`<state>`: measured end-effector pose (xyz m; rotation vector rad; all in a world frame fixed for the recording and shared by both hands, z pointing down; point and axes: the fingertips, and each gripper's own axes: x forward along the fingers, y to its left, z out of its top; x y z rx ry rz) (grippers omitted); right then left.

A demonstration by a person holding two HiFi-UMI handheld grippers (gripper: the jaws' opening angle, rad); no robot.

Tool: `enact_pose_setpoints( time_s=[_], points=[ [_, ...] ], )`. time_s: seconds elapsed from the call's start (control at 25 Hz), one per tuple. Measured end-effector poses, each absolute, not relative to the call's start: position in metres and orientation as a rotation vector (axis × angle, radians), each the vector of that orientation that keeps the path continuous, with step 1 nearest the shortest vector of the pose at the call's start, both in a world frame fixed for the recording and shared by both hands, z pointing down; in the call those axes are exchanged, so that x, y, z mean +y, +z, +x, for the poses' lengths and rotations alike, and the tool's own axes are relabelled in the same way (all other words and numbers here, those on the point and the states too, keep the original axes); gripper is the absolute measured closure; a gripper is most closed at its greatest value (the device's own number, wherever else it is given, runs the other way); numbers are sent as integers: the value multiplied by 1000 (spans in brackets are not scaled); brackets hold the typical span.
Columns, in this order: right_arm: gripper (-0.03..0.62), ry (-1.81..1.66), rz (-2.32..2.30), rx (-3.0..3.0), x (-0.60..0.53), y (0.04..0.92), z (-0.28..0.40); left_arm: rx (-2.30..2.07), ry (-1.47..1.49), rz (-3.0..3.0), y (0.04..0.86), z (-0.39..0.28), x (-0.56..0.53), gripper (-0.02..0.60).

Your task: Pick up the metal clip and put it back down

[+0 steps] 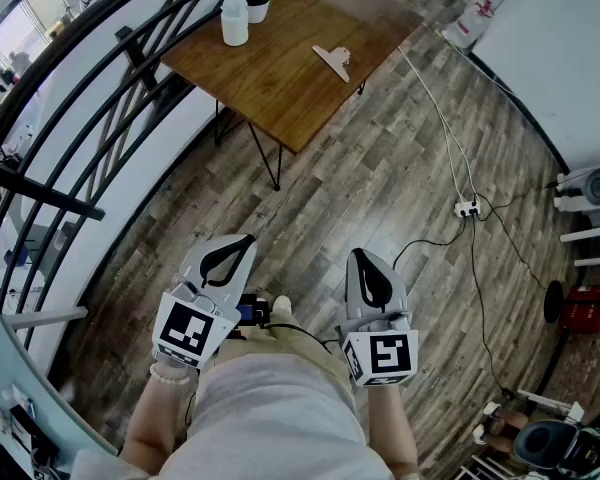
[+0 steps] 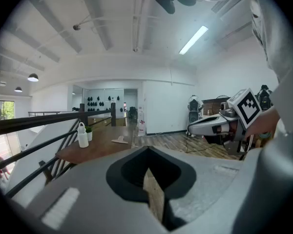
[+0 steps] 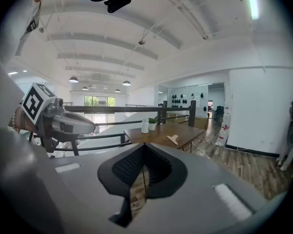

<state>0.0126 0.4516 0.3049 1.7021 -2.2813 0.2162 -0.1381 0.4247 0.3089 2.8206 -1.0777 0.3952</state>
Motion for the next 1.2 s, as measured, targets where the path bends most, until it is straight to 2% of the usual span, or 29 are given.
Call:
enact_pose_setpoints(
  time_s=[0.76, 0.84, 0.96, 1.2],
  points=[
    [579, 244, 1689, -2360, 455, 298, 3, -1046, 392, 2852, 299, -131, 430, 580],
    [511, 243, 1668, -2383, 456, 297, 0, -1041, 372, 2825, 303, -130, 432, 559],
    [442, 231, 1649, -2415, 455, 294, -4, -1028, 354, 2812, 303, -127, 432, 470],
    [432, 233, 1646, -2423, 456, 295, 4, -1028, 375, 2830, 300, -118, 435, 454]
  ],
)
